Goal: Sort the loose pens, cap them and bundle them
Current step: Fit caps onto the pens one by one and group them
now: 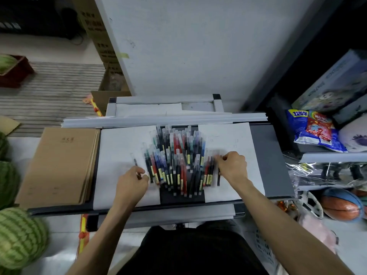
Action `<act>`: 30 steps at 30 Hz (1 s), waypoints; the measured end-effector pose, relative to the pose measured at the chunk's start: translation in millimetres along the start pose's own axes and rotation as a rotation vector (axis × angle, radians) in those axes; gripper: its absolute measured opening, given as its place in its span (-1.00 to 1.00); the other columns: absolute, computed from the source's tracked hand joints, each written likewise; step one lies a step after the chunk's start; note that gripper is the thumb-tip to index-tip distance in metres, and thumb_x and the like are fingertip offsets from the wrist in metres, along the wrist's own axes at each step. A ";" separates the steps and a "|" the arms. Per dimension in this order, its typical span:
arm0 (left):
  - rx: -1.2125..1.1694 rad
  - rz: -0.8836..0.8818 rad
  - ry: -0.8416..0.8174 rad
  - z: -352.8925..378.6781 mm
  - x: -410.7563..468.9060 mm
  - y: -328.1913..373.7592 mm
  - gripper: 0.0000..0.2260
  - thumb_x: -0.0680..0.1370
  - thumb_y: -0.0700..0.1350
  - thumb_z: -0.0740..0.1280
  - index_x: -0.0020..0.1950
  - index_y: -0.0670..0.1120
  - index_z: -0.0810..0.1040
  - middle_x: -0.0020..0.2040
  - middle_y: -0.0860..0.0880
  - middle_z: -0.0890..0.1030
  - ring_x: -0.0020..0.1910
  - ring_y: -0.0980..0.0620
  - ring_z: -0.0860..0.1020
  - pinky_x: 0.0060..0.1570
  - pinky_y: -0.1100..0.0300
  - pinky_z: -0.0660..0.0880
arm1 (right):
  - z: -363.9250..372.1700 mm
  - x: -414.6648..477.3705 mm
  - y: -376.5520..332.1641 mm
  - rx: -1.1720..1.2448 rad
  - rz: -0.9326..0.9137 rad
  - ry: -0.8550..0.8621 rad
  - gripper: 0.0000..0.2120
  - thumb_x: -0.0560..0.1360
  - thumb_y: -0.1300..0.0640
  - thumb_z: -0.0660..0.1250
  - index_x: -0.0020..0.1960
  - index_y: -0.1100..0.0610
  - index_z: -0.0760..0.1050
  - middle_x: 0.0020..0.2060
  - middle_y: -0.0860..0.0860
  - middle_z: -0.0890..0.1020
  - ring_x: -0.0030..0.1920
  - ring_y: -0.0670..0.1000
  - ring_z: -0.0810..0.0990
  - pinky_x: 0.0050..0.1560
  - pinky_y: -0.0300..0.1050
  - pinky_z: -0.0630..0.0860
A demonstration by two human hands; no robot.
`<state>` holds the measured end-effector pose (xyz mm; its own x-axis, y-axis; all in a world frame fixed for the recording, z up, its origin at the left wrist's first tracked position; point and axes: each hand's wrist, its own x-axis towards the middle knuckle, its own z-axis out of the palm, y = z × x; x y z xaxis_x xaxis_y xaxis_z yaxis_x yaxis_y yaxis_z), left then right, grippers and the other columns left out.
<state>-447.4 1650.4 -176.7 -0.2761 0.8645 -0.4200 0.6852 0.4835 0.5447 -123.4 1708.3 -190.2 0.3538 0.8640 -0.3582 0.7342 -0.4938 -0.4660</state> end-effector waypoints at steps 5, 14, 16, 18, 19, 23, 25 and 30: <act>-0.002 -0.096 0.015 -2.8 4.9 -3.7 -0.69 0.59 -0.04 0.38 0.29 -0.10 0.48 -0.10 0.02 0.60 -0.14 0.02 0.55 -0.11 0.06 0.43 | -2.0 -9.7 -4.3 0.007 0.015 -0.001 -0.54 0.61 -0.16 0.34 -0.28 0.18 0.56 -0.44 0.06 0.63 -0.37 0.05 0.60 -0.44 -0.20 0.34; 0.039 -0.166 -0.015 7.5 9.8 15.5 -0.29 0.57 0.14 0.44 0.42 -0.37 0.29 0.36 -0.30 0.40 0.26 -0.29 0.47 0.21 -0.10 0.48 | 0.6 -40.9 -2.1 -0.066 0.068 -0.159 -0.48 0.47 -0.29 0.37 -0.01 0.16 0.37 -0.23 -0.05 0.45 -0.21 -0.01 0.49 -0.30 -0.13 0.37; 0.050 -0.176 -0.031 8.4 14.0 26.7 -0.18 0.55 0.20 0.46 0.46 -0.39 0.23 0.39 -0.31 0.35 0.28 -0.31 0.47 0.19 -0.08 0.46 | 2.9 -42.6 -9.7 -0.095 0.073 -0.183 -0.38 0.45 -0.32 0.39 0.14 0.21 0.38 -0.14 -0.02 0.46 -0.06 0.09 0.52 -0.13 -0.08 0.43; 0.059 -0.195 -0.061 10.9 17.3 36.9 -0.09 0.52 0.23 0.48 0.50 -0.39 0.16 0.44 -0.32 0.28 0.35 -0.33 0.43 0.26 -0.10 0.45 | 5.4 -43.1 -19.3 -0.148 0.081 -0.196 -0.27 0.43 -0.32 0.41 0.28 0.25 0.35 0.03 0.07 0.53 0.09 0.16 0.58 -0.05 -0.07 0.44; 0.069 -0.207 -0.068 13.2 18.5 40.7 -0.07 0.50 0.24 0.49 0.50 -0.38 0.13 0.45 -0.32 0.25 0.37 -0.34 0.42 0.29 -0.12 0.46 | 6.8 -43.3 -23.8 -0.177 0.083 -0.204 -0.24 0.42 -0.31 0.43 0.30 0.25 0.33 0.09 0.10 0.55 0.14 0.18 0.59 -0.05 -0.07 0.44; 0.095 -0.221 -0.019 24.5 19.4 48.8 -0.13 0.45 0.18 0.55 0.45 -0.30 0.17 0.38 -0.28 0.28 0.34 -0.35 0.41 0.24 -0.21 0.48 | 12.2 -42.8 -39.7 -0.245 0.102 -0.222 -0.28 0.40 -0.24 0.45 0.28 0.23 0.27 0.01 0.07 0.50 0.14 0.17 0.60 -0.08 -0.06 0.43; 0.121 -0.199 0.000 28.4 17.5 48.4 -0.15 0.44 0.15 0.57 0.42 -0.28 0.19 0.35 -0.27 0.31 0.33 -0.34 0.40 0.20 -0.22 0.47 | 13.6 -41.4 -46.4 -0.263 0.122 -0.226 -0.28 0.39 -0.21 0.45 0.28 0.24 0.26 -0.03 0.06 0.46 0.11 0.16 0.59 -0.09 -0.05 0.41; 0.133 -0.180 0.036 31.7 15.0 43.2 -0.22 0.45 0.13 0.56 0.39 -0.25 0.21 0.32 -0.26 0.34 0.28 -0.33 0.41 0.12 -0.22 0.49 | 16.5 -39.2 -49.1 -0.311 0.147 -0.240 -0.33 0.35 -0.06 0.49 0.25 0.21 0.23 -0.04 0.05 0.44 0.07 0.16 0.57 -0.07 -0.04 0.44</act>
<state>-400.6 1679.9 -182.5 -0.4244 0.7712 -0.4746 0.7050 0.6103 0.3613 -182.8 1697.1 -166.6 0.3498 0.7209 -0.5983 0.8389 -0.5253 -0.1426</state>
